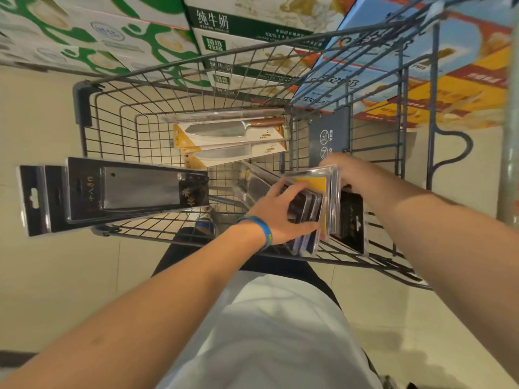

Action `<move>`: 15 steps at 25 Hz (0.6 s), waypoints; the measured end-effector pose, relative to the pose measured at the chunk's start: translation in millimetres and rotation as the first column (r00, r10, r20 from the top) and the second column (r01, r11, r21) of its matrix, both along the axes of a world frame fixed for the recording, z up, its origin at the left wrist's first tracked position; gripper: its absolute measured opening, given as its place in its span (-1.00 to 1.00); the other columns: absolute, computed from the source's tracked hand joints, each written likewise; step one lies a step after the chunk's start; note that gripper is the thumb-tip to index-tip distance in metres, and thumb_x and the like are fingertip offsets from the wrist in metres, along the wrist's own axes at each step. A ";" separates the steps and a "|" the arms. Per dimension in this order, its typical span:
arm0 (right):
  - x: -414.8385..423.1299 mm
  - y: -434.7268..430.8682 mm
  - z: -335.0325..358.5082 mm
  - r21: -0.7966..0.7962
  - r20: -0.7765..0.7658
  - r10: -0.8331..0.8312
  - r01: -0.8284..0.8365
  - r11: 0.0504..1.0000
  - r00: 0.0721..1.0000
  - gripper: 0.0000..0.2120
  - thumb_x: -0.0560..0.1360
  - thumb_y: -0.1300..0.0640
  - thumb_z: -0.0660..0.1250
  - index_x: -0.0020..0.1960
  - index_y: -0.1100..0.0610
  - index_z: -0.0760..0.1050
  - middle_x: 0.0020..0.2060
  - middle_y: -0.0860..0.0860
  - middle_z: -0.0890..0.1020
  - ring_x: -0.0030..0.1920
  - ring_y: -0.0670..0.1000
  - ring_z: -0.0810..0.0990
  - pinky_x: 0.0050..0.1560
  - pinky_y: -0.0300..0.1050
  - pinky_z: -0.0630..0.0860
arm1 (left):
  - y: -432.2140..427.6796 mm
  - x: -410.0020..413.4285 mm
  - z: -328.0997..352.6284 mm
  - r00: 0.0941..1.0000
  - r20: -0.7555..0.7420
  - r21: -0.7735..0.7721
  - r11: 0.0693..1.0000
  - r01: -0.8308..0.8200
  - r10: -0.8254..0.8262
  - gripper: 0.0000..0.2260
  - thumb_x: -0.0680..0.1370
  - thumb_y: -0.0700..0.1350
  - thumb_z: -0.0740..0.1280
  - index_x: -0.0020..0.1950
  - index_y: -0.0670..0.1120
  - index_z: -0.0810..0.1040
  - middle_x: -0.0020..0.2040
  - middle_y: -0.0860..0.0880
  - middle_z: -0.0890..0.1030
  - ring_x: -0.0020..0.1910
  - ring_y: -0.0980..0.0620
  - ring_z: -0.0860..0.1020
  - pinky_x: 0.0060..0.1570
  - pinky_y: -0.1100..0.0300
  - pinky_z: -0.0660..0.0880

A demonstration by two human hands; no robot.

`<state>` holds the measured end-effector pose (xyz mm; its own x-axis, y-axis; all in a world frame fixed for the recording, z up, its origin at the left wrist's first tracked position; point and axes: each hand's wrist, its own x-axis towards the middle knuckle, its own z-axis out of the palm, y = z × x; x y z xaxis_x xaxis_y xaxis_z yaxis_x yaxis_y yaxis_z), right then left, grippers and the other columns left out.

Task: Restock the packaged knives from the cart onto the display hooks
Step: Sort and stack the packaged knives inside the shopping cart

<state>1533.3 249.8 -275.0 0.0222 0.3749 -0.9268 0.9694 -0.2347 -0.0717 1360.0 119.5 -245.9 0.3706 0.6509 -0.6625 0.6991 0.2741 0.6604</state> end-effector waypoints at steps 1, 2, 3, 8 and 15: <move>4.4 1.5 9.5 -0.004 -0.047 -0.087 0.087 0.996 0.995 -0.81 0.60 0.16 0.36 0.20 0.12 0.62 0.08 0.14 0.66 0.05 0.11 0.63 0.06 -0.02 0.57 | -4.4 2.0 -3.2 1.000 -0.012 0.028 1.000 -0.002 0.002 -0.24 0.37 0.44 0.29 0.50 0.35 0.06 0.58 0.02 0.10 0.46 -0.16 0.33 0.38 0.10 0.28; 8.8 4.4 18.9 -0.034 -0.111 -0.251 0.249 0.968 0.962 -0.83 0.61 0.11 0.37 0.19 0.00 0.61 0.07 0.08 0.65 0.07 0.09 0.63 0.04 0.00 0.60 | -6.8 4.2 -5.8 0.999 -0.027 0.047 0.999 -0.016 0.017 -0.24 0.36 0.43 0.28 0.49 0.35 0.07 0.58 -0.01 0.13 0.45 -0.16 0.35 0.39 0.05 0.30; 13.8 8.7 28.3 -0.068 -0.164 -0.396 0.390 0.918 0.904 -0.84 0.61 0.03 0.36 0.18 -0.03 0.60 0.09 0.06 0.63 0.10 0.09 0.62 0.07 0.03 0.60 | -7.0 7.2 -7.4 0.999 -0.038 0.063 0.998 -0.030 0.032 -0.25 0.34 0.43 0.26 0.48 0.34 0.09 0.57 -0.03 0.17 0.44 -0.17 0.36 0.39 0.02 0.31; 11.7 13.2 45.5 -0.054 -0.026 0.145 -0.146 0.988 0.989 -0.82 0.57 0.08 0.35 -0.10 0.19 0.61 -0.08 0.16 0.66 -0.14 0.13 0.64 0.01 0.07 0.65 | -6.6 16.4 -10.6 0.996 -0.069 0.103 0.994 -0.041 0.048 -0.25 0.37 0.42 0.20 0.53 0.28 0.10 0.59 -0.06 0.14 0.46 -0.19 0.34 0.39 0.06 0.29; 2.1 -4.9 63.5 -0.043 0.030 0.436 -0.434 0.900 0.900 -0.66 0.64 0.20 0.17 0.34 0.19 0.56 0.19 0.11 0.63 0.12 0.10 0.59 0.11 -0.04 0.49 | -4.7 13.6 -19.1 0.992 -0.129 0.043 0.999 0.016 -0.010 -0.41 0.53 0.39 0.04 0.55 0.29 0.10 0.61 -0.02 0.13 0.52 -0.25 0.20 0.47 -0.12 0.15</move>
